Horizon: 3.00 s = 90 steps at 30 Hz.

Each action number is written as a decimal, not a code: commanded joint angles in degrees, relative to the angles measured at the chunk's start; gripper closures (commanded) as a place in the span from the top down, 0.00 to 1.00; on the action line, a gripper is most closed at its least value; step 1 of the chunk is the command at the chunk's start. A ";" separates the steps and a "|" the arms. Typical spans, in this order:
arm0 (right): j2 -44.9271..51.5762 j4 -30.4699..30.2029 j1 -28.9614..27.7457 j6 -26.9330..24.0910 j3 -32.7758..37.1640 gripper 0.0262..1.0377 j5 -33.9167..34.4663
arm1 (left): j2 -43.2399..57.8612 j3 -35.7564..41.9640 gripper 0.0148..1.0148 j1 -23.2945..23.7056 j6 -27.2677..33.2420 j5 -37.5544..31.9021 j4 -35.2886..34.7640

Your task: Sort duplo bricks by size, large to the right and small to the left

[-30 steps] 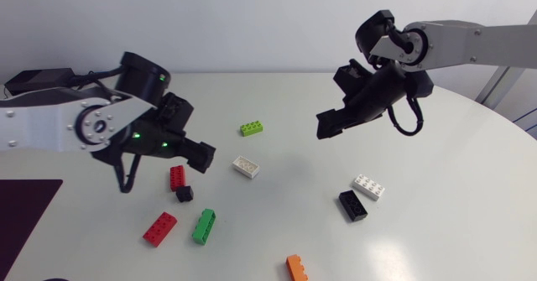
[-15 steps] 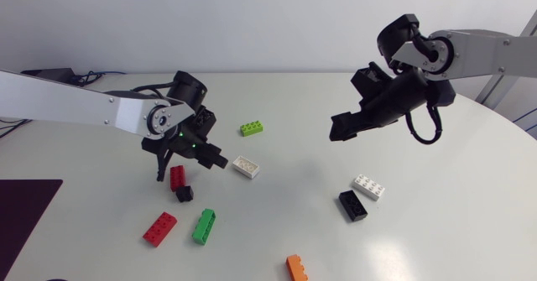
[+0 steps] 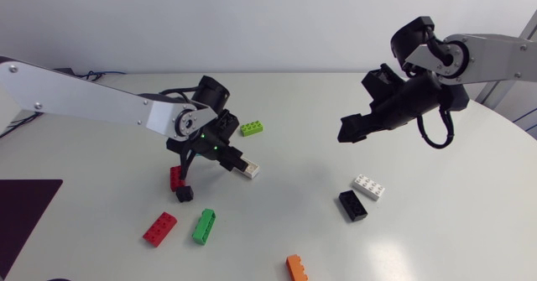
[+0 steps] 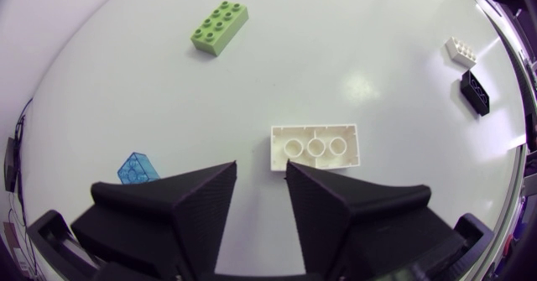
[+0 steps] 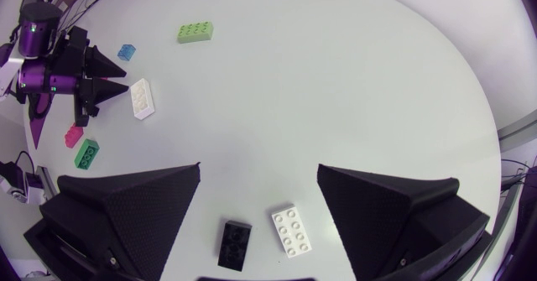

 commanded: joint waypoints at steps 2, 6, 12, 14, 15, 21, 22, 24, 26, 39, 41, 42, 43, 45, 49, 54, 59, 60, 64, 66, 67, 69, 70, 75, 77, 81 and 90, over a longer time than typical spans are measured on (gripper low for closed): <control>-0.67 0.03 -0.33 -0.83 -2.41 0.97 -0.51 | 0.85 4.21 0.97 -1.76 -0.44 1.41 -2.67; -0.93 0.21 -0.33 -0.83 -2.93 0.97 -0.60 | 1.21 8.43 0.97 -4.22 -0.35 5.10 -9.26; -1.55 0.56 -0.33 -0.83 -3.64 0.97 -0.87 | 5.42 13.18 0.97 -7.56 -1.85 6.77 -15.33; -1.90 0.56 -0.33 -0.83 -3.90 0.97 -0.87 | 7.09 13.70 0.97 -7.12 -1.76 6.69 -15.77; -1.99 0.56 -0.33 -0.92 -3.99 0.97 -0.87 | 7.71 13.79 0.97 -6.59 -1.67 6.51 -15.86; -2.34 0.73 -0.60 -1.35 -4.78 0.97 -0.95 | 7.97 14.06 0.97 -3.08 -1.41 5.98 -15.94; -2.34 0.73 -0.60 -1.35 -4.78 0.97 -0.95 | 7.80 14.06 0.97 -2.81 -1.41 5.98 -15.94; -2.34 0.82 -0.60 -1.35 -4.87 0.97 -1.13 | 7.71 14.06 0.97 -2.72 -1.23 5.90 -15.94; -2.34 0.91 -0.51 -1.35 -4.87 0.97 -1.31 | 7.80 14.14 0.97 -2.81 -1.14 5.63 -15.86; -2.08 1.61 -0.42 -1.35 -5.83 0.97 -1.39 | 13.16 16.34 0.97 -3.08 -1.41 5.10 -15.50; -1.99 1.97 -0.51 -1.35 -6.01 0.97 -1.39 | 13.34 16.43 0.97 -3.08 -1.32 5.02 -15.50; -1.99 2.14 -0.51 -1.35 -6.10 0.97 -1.39 | 13.25 16.52 0.93 -3.08 -1.32 5.02 -15.50; -1.90 2.14 -0.60 -1.35 -6.19 0.97 -1.39 | 13.34 16.60 0.89 -3.08 -1.32 4.93 -15.42; -1.81 2.23 -0.60 -1.35 -6.19 0.97 -1.39 | 13.34 16.96 0.76 -3.08 -1.32 4.93 -14.98; -1.81 2.32 -0.60 -1.27 -6.54 0.97 -1.48 | 14.13 17.13 0.43 -2.99 -1.49 4.93 -14.10; -2.08 2.32 -1.04 -1.35 -6.63 0.97 -1.57 | 13.25 15.11 0.31 -3.16 -1.05 4.75 -12.87; -2.08 2.40 -1.48 -1.35 -6.89 0.97 -1.74 | 11.31 16.87 0.30 -1.23 -1.58 3.87 -11.90; -2.08 2.40 -1.48 -1.35 -6.98 0.97 -1.74 | 11.14 17.83 0.30 -0.53 -1.85 3.61 -11.90; -2.08 3.02 -1.48 -1.35 -7.59 0.97 -1.83 | 10.96 20.91 0.30 1.32 -2.64 2.64 -11.55; -1.90 3.11 -1.48 -1.35 -7.50 0.97 -1.83 | 11.14 21.79 0.30 1.58 -2.64 2.64 -11.55; -1.81 3.11 -1.48 -1.35 -7.50 0.97 -1.83 | 11.14 21.88 0.30 1.50 -2.55 2.64 -11.55; -1.73 3.11 -1.48 -1.35 -7.42 0.97 -1.83 | 10.96 21.53 0.30 0.53 -2.55 2.73 -11.64; -1.73 3.11 -1.48 -1.27 -7.42 0.97 -1.83 | 10.70 21.09 0.30 -0.61 -2.72 2.82 -11.73; -1.73 3.37 -1.56 -1.00 -7.50 0.97 -1.83 | 8.85 20.03 0.30 -9.49 -2.99 3.70 -12.78; -1.73 3.46 -2.18 -0.92 -7.86 0.97 -1.83 | 8.06 20.12 0.30 -13.27 -2.99 5.54 -13.04; -2.69 3.55 -4.11 -1.00 -9.44 0.97 -2.10 | 8.41 21.44 0.30 -20.65 -2.64 5.98 -13.57; -4.10 3.11 -7.01 -1.00 -9.26 0.97 -2.45 | 13.77 26.54 0.98 -24.96 -1.32 5.98 -18.58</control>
